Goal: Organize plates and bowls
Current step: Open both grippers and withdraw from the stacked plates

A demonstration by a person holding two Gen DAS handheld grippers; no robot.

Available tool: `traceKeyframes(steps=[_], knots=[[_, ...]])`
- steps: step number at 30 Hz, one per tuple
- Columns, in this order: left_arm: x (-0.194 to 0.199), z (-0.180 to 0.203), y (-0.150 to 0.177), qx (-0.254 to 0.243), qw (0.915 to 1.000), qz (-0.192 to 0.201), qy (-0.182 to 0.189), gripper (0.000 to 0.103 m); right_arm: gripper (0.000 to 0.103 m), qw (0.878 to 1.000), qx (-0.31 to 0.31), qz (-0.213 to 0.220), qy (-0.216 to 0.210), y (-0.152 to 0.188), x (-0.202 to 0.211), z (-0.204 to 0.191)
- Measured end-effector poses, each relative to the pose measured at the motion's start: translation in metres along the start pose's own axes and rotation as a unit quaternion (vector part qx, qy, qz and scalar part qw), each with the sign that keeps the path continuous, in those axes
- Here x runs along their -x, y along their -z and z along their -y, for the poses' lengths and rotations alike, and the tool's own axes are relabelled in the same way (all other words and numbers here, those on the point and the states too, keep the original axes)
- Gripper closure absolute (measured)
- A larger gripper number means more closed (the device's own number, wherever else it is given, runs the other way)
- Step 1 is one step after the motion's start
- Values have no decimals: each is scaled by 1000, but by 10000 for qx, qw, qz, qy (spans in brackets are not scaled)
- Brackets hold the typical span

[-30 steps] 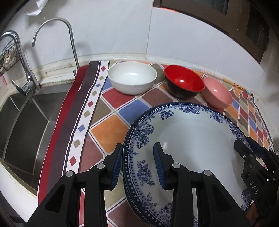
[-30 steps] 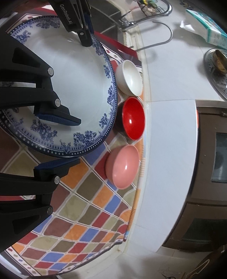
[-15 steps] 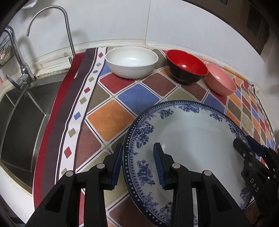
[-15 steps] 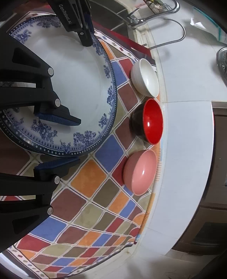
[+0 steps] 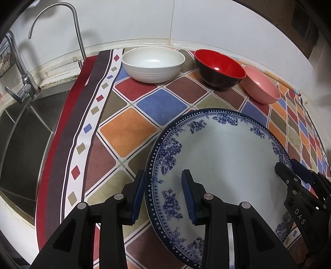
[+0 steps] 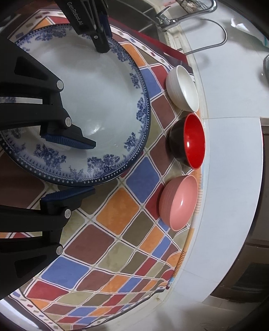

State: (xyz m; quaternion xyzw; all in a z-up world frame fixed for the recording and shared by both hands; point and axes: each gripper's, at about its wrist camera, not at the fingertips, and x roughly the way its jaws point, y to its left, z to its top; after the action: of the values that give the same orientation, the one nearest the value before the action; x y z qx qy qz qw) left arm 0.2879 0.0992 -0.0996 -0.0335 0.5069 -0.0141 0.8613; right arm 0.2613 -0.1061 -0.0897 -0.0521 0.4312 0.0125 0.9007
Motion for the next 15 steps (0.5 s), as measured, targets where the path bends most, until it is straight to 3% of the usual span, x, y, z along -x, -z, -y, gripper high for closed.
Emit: traceKeyframes(steps=[10, 15], knots=[[-1, 2, 1, -32, 10000, 15, -57, 65, 65, 9999, 46, -155, -41, 5, -9, 0], [0, 2, 0, 4, 10000, 22, -27, 63, 64, 9997, 203, -25, -126, 4, -5, -6]])
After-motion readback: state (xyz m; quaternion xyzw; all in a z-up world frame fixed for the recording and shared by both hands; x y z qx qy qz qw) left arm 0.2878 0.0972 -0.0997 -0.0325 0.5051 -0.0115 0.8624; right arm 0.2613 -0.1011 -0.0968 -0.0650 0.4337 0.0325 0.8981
